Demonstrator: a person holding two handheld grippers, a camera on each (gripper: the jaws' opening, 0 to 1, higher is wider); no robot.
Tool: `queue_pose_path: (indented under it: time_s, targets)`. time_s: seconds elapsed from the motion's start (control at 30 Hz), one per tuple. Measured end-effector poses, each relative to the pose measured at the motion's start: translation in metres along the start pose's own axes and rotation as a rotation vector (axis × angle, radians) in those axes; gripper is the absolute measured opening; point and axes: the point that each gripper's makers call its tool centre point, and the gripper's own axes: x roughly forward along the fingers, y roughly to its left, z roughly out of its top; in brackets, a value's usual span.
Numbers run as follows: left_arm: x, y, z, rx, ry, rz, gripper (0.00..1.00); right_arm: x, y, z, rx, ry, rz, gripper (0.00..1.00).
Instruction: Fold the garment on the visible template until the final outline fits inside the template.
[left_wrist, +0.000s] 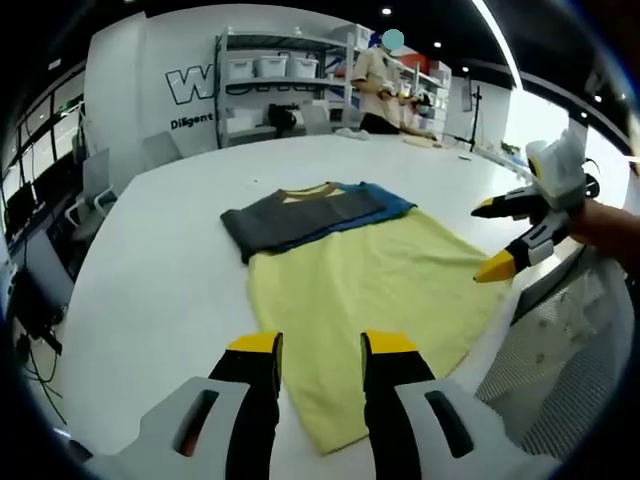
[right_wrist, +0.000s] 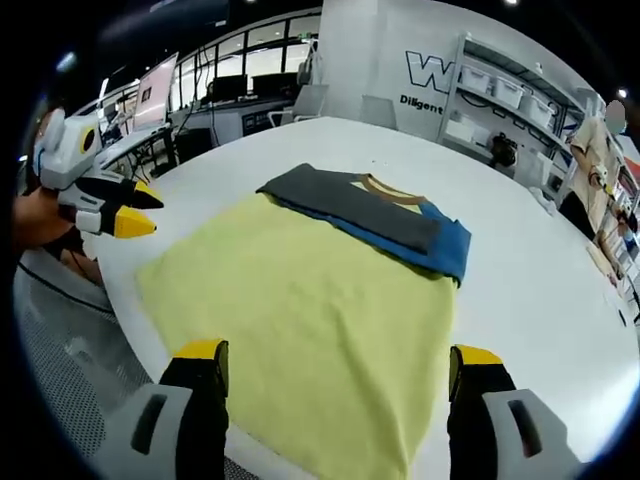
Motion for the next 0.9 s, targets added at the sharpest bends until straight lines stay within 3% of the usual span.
queue_pose_path:
  time_s: [0.43, 0.63, 0.8, 0.9]
  targets:
    - [-0.002, 0.003, -0.014, -0.056, 0.056, -0.015, 0.25, -0.006, -0.005, -0.015, 0.029, 0.049, 0.006, 0.82]
    - [-0.003, 0.004, -0.042, -0.046, 0.198, -0.023, 0.25, -0.009, -0.01, -0.027, 0.054, 0.093, 0.005, 0.76]
    - [-0.004, 0.003, -0.055, -0.035, 0.246, -0.033, 0.24, -0.01, -0.012, -0.034, 0.068, 0.117, 0.003, 0.76]
    - [-0.004, 0.002, -0.067, -0.046, 0.309, -0.043, 0.24, -0.011, -0.012, -0.039, 0.076, 0.14, 0.008, 0.74]
